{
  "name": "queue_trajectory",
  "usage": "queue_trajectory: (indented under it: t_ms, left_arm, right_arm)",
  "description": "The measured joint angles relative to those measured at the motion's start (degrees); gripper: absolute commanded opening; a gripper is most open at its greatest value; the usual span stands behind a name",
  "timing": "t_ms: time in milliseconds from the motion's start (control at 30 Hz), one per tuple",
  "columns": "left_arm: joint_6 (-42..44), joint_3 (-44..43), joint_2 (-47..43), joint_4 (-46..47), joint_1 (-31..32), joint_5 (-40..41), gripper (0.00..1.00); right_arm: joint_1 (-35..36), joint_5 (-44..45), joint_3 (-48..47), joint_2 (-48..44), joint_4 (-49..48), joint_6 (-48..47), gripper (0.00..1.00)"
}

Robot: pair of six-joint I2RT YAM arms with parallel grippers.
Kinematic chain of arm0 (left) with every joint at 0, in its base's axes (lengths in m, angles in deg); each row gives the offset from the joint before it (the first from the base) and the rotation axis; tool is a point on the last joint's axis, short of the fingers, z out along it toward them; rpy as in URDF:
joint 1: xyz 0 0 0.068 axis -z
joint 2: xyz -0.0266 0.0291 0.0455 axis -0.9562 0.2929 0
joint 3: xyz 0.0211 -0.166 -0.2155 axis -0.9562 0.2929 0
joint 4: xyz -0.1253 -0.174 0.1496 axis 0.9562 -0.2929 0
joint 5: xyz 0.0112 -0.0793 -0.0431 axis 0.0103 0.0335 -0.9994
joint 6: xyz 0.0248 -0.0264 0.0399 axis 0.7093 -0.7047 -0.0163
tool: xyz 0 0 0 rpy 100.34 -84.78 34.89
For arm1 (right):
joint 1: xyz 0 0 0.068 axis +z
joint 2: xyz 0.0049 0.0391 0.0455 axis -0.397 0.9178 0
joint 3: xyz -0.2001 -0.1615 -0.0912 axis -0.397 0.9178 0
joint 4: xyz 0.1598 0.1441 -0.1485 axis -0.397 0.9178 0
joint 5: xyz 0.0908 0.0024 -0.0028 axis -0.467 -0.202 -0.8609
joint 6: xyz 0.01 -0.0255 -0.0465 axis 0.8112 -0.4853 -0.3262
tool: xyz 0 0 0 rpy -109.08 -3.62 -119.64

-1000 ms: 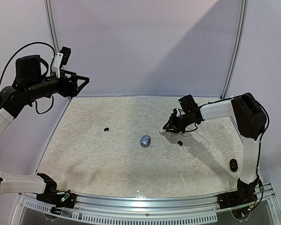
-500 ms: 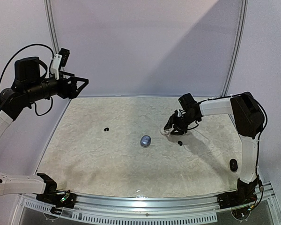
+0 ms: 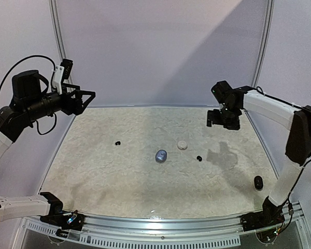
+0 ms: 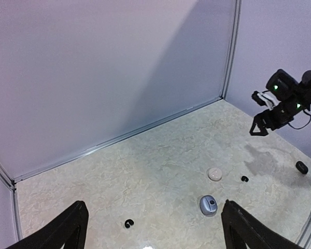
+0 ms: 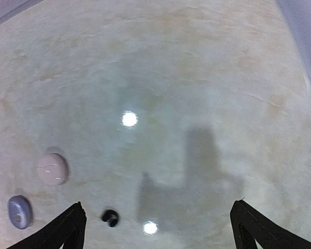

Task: Insert the wireless bluetooth earbuds into the charging case

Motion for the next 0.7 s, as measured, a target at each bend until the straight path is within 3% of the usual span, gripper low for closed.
queue_trajectory:
  t_ms: [133,300,700]
  left_arm:
    - [0.00,2.69,-2.45,1.27,-0.02,0.07,0.91]
    - [0.04,5.01,-4.79,2.49,-0.07,0.15,0.91]
    - [0.33,7.65,-8.55,4.59,-0.07,0.26,0.92]
  right_arm:
    - [-4.48,7.08,12.20,-9.66,6.08,5.64,0.99]
    - [-11.78,9.60,27.43,-14.60,11.74,13.86,0.99]
    - [-20.09,7.56,44.59,-24.41,7.98,21.00,0.99]
